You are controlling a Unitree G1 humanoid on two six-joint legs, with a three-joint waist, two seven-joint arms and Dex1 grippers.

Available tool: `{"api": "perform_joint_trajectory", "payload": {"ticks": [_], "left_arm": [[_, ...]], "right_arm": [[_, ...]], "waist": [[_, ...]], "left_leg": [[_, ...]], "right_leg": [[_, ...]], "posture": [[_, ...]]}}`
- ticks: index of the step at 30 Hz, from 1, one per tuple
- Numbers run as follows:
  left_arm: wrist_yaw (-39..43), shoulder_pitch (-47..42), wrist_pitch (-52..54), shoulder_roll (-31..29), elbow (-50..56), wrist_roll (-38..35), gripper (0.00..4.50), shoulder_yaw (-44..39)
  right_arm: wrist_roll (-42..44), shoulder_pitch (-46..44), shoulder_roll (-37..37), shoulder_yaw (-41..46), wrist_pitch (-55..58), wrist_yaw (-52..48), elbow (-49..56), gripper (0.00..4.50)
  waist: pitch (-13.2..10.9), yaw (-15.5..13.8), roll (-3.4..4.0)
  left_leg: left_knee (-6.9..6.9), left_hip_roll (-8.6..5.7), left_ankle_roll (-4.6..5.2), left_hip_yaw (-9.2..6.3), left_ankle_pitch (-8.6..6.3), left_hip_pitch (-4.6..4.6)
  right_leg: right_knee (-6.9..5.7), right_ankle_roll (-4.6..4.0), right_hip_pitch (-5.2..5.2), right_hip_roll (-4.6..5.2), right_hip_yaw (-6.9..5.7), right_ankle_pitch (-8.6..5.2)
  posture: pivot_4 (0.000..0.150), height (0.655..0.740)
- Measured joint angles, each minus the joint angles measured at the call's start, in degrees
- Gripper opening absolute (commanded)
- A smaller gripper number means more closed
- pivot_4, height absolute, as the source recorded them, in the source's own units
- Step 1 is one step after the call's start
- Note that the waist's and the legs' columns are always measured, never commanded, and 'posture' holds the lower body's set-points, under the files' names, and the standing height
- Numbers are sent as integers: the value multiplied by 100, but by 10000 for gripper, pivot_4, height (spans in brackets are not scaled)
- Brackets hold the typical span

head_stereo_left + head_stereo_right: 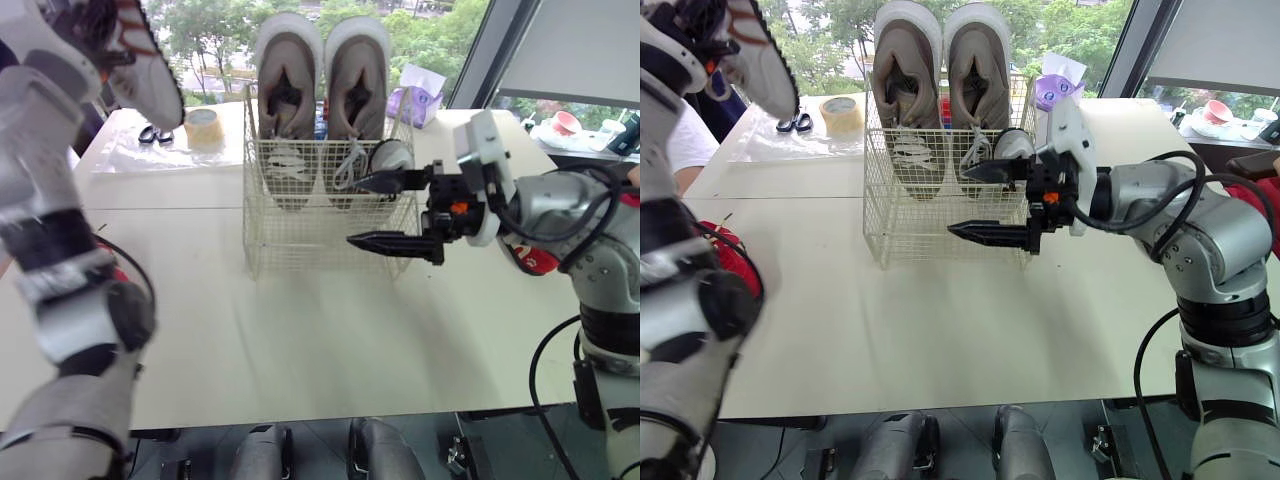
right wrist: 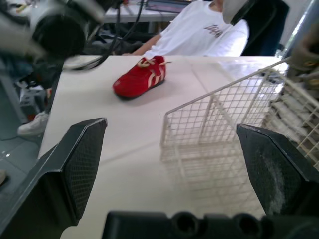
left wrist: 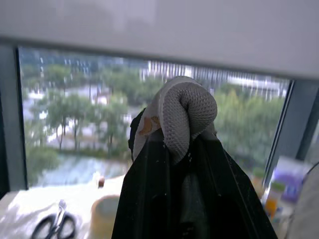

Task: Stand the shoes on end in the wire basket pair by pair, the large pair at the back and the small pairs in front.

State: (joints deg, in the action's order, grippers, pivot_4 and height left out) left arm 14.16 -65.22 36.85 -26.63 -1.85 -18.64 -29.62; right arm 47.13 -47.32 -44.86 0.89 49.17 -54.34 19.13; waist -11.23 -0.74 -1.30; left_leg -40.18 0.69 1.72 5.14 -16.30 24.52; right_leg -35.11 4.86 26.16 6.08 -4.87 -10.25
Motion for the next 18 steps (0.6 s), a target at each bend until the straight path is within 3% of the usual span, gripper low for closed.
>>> {"api": "perform_joint_trajectory", "payload": {"ticks": [3,5,10,18], "left_arm": [[-594,216,-145,672,1260,-173,2947,109],[-707,317,-428,1002,1536,-200,2947,380],[-665,1003,-1335,1528,1600,97,2947,1333],[-710,1985,-3365,1797,1359,1502,2947,2839]], "right_arm": [[23,-36,-23,5,165,-8,-165,45000],[10,-77,-45,-35,227,-53,-246,45000],[-48,-109,-392,-185,424,-359,-245,45000],[-47,30,-496,-76,671,-184,-59,45000]], "waist": [[1,1,1],[3,-9,5],[5,-3,8],[5,-7,9]], "left_leg": [[2,0,-3,1,2,-13],[2,-1,-10,-1,6,-19],[1,0,24,-9,-13,-41],[1,3,29,-7,-16,-41]], "right_leg": [[-3,0,-8,-6,1,0],[0,-2,-11,-8,1,0],[2,-5,-36,-15,0,1],[5,-6,-36,-15,1,1]], "posture": [[1500,7400],[1500,7400],[1500,7400],[1500,7400]]}}
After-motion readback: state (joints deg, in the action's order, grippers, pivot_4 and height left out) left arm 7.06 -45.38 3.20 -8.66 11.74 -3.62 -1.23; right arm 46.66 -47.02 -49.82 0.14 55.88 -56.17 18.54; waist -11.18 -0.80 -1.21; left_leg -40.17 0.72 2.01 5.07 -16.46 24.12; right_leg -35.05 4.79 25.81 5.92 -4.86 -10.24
